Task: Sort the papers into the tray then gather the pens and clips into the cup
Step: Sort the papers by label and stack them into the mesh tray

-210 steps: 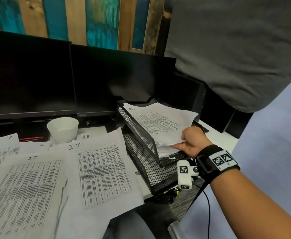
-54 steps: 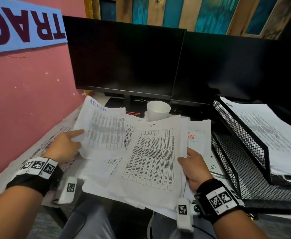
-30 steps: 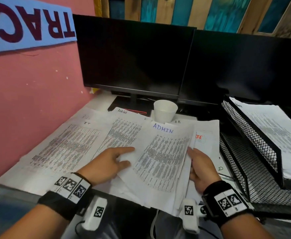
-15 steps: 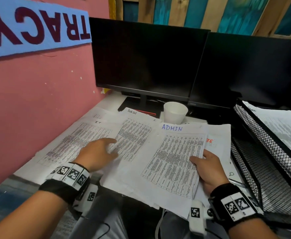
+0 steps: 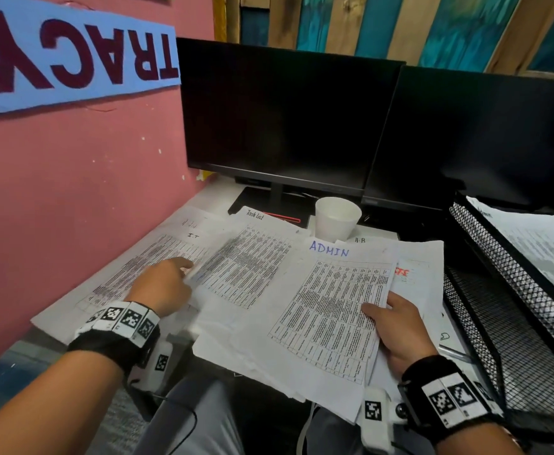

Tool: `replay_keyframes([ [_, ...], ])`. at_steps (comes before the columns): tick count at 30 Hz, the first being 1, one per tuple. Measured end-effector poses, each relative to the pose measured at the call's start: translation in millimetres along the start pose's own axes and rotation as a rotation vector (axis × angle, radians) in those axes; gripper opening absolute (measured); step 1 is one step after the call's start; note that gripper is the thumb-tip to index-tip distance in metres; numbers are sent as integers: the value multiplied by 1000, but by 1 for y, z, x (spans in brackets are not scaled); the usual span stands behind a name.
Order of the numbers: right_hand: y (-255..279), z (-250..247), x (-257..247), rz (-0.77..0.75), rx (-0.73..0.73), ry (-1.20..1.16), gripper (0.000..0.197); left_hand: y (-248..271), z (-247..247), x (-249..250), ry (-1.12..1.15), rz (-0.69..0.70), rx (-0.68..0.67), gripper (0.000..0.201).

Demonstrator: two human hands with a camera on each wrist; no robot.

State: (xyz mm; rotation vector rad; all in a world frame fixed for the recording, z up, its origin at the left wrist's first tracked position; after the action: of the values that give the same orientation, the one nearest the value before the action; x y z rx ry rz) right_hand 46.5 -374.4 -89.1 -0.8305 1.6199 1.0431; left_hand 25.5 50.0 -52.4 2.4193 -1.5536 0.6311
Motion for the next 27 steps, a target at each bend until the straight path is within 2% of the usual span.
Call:
replay_keyframes([
  [4,1,-1,-2,-8,-5,-9,30,5,-31,-4,-34,-3,104,15],
  [8,0,0,-2,-18,-9,-14,31,14,-61,5,-53,39,242,30],
  [11,1,2,-3,-13,-16,-20,31,31,-81,41,-12,131,345,33],
  [13,1,2,-2,0,-19,-27,31,43,-81,72,63,183,346,37],
  [18,8,-1,-3,32,-31,-34,29,59,-25,147,170,309,135,53],
  [21,18,0,-5,42,-93,-55,31,76,21,184,298,345,-69,56],
  [24,27,7,-7,95,-185,-112,44,96,63,211,460,366,-292,41],
  [27,25,10,-8,22,-203,-66,26,108,94,215,529,348,-499,21],
])
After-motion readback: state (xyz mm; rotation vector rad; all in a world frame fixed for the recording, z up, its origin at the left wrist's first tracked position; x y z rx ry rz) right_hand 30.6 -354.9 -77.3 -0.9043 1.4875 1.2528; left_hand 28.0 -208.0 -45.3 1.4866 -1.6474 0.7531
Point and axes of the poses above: each hand's wrist, its own y-axis away from the middle knuckle, its own z-axis out of the palm, x = y × z, the point moved 8 cm from there along -y, towards the middle knuckle, and after that the axes turned 13 degrees about x, right-handed, at the moved point
